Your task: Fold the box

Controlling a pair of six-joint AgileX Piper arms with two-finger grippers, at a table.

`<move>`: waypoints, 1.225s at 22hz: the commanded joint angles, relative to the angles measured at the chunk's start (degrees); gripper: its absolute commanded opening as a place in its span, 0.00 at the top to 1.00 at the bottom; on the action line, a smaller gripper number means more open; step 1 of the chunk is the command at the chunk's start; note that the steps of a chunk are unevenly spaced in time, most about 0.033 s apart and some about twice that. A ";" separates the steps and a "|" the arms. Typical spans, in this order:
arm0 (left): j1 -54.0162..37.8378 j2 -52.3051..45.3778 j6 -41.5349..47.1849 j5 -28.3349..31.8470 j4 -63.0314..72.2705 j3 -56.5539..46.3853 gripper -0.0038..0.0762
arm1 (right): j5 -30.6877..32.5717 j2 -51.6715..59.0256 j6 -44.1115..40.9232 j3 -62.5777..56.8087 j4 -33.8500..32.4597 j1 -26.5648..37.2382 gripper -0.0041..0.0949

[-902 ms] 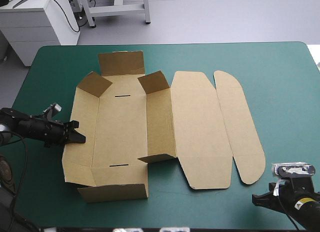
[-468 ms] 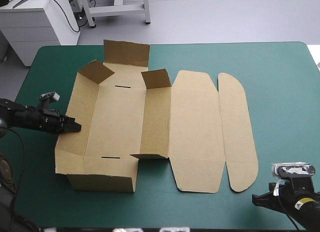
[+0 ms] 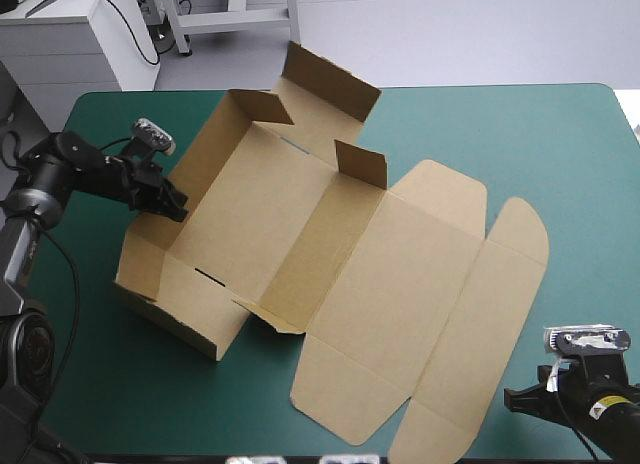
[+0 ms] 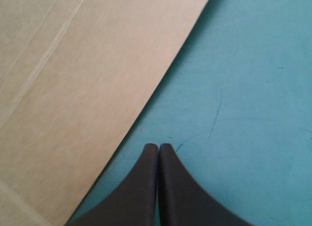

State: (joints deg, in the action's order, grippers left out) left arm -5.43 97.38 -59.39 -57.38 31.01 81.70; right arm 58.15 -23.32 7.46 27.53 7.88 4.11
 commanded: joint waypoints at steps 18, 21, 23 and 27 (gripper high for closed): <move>41.17 -2.87 -0.42 43.15 -41.63 5.61 0.96 | -2.58 -0.33 0.22 1.22 0.39 -0.07 0.98; 45.32 -2.87 3.98 43.19 -46.84 5.61 0.96 | -2.58 -0.33 0.22 1.22 0.39 -0.07 0.98; 47.38 -2.50 15.93 42.22 -55.82 5.61 0.96 | -2.58 -0.33 0.22 1.22 0.39 -0.07 0.98; 53.50 -0.19 44.84 29.09 -88.54 5.50 0.96 | -2.58 -0.33 0.22 1.22 0.39 -0.07 0.98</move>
State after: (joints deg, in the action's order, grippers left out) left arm 45.36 98.84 -28.60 -24.48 -41.00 85.21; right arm 58.15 -23.32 7.46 27.53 7.88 4.11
